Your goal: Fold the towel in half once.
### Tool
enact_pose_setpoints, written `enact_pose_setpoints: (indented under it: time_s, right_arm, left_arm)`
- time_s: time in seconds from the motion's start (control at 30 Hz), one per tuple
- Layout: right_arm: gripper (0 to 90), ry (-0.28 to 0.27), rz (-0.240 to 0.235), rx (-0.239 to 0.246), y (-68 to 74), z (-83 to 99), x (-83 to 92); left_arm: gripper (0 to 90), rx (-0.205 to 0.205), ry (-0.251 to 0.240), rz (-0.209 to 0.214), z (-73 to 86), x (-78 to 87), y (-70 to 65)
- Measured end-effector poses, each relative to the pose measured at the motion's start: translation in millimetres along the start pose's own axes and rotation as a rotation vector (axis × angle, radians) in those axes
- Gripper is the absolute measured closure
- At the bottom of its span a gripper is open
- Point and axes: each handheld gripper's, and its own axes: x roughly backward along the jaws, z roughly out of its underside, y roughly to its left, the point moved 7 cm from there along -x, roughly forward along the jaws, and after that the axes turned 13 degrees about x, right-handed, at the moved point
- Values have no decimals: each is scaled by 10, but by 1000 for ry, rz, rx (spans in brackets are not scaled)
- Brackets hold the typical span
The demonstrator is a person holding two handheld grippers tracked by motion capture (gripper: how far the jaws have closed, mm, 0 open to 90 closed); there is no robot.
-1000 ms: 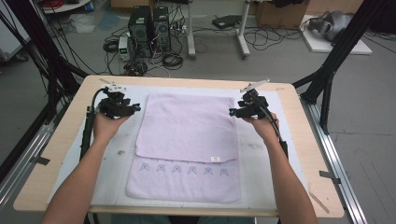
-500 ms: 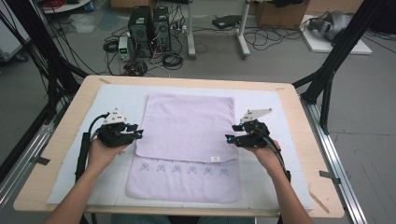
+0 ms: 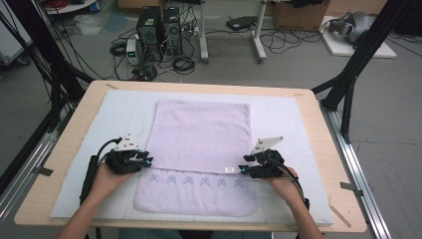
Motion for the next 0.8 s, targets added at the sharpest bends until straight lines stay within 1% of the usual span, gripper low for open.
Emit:
enact_pose_setpoints:
  time_s: [0.03, 0.1, 0.23, 0.3, 0.37, 0.4, 0.47, 0.5, 0.53, 0.6, 0.67, 0.7, 0.73, 0.8]
  right_arm:
    - [550, -2, -3, 1, 11, 27, 2]
    - [551, -5, 2, 7, 39, 70, 13]
    - [551, -3, 8, 6, 58, 149, 27]
    - [551, -7, 1, 7, 69, 172, 33]
    - [571, -4, 6, 17, 75, 183, 32]
    - [587, -2, 4, 19, 86, 183, 27]
    - [642, 3, 6, 38, 90, 175, 11]
    - [670, 1, 7, 45, 95, 165, 3]
    - [706, 2, 5, 43, 98, 161, 0]
    - [765, 1, 1, 43, 98, 159, -2]
    - [807, -7, -7, 39, 83, 158, -1]
    - [818, -9, -12, 29, 82, 159, 8]
    - [826, -16, -15, 31, 67, 159, 17]
    - [832, -24, -14, 21, 53, 147, 45]
  left_arm:
    - [681, 5, 10, -1, 31, 4, 4]
    - [678, 4, -6, -1, 55, 29, 9]
    - [662, 13, -9, 6, 74, 34, 9]
    - [655, 7, -8, 5, 74, 31, 7]
    - [656, 5, -9, 4, 76, 24, 0]
    - [667, -2, -8, 4, 77, 23, -5]
    - [712, -23, -18, -14, 77, 10, -23]
    - [745, -25, -25, -25, 75, 5, -29]
    - [779, -28, -25, -32, 74, 7, -29]
    - [849, -29, -27, -38, 65, 9, -24]
    - [870, -21, -26, -32, 58, 16, -17]
    - [871, -19, -25, -31, 56, 21, -15]
    - [872, -19, -26, -31, 55, 26, -16]
    - [875, -20, -41, -32, 41, 42, -32]
